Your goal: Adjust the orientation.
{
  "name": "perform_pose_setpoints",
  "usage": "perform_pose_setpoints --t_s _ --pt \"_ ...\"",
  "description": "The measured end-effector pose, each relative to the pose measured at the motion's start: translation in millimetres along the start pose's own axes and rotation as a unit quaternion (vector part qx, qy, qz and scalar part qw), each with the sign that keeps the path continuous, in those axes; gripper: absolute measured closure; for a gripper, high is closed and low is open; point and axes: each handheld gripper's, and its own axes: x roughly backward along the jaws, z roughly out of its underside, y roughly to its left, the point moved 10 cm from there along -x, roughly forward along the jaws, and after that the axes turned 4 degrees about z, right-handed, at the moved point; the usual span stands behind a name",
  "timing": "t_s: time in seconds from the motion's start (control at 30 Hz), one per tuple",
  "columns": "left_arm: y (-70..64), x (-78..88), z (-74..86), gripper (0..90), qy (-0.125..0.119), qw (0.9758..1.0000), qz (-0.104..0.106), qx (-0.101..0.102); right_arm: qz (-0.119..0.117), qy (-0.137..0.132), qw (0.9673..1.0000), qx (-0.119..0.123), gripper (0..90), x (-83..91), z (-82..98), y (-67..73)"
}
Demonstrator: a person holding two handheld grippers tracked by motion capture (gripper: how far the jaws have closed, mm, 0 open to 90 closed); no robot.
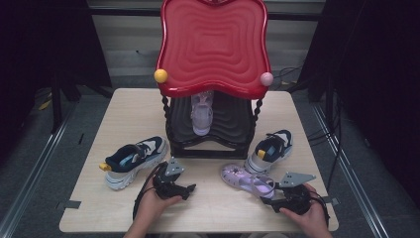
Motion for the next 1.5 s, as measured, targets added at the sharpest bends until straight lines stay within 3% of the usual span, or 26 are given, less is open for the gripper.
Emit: perform_pose_setpoints --t_s 0.13,0.37,0.43,0.53,0.73,1.03,1.17,1.5 --pt "0.1 0.0 0.0 14.5 0.0 1.0 0.0 0.001 -0.003 -0.004 1.0 0.003 36.8 2.2 0.6 1.6" --pt "0.5 -0.1 -0.2 14.5 0.001 1.0 0.0 -0.001 -0.029 -0.015 0.9994 0.009 38.1 11.3 0.1 15.5" --pt "0.5 -0.1 -0.2 14.5 0.001 1.0 0.0 -0.001 -0.014 -0.018 0.9996 0.013 36.0 14.5 0.5 12.1" --pt "0.5 -0.1 -0.2 14.5 0.001 1.0 0.0 -0.001 -0.029 -0.031 0.999 -0.009 33.8 22.6 1.2 9.8" --pt "0.5 -0.1 -0.2 14.6 0.001 1.0 0.0 -0.001 -0.031 -0.044 0.9984 -0.014 33.6 40.5 0.5 6.1" --pt "0.5 -0.2 -0.2 14.6 0.001 1.0 0.0 -0.001 -0.027 -0.083 0.9959 -0.024 36.6 64.3 -18.6 0.4" --pt "0.5 -0.1 -0.2 14.6 0.001 1.0 0.0 -0.001 -0.011 -0.093 0.9954 -0.022 39.9 60.6 -29.8 -7.3" --pt "0.5 -0.2 -0.3 14.6 0.001 1.0 0.0 0.0 -0.02 -0.096 0.9951 -0.012 48.5 29.4 -44.8 -7.1"
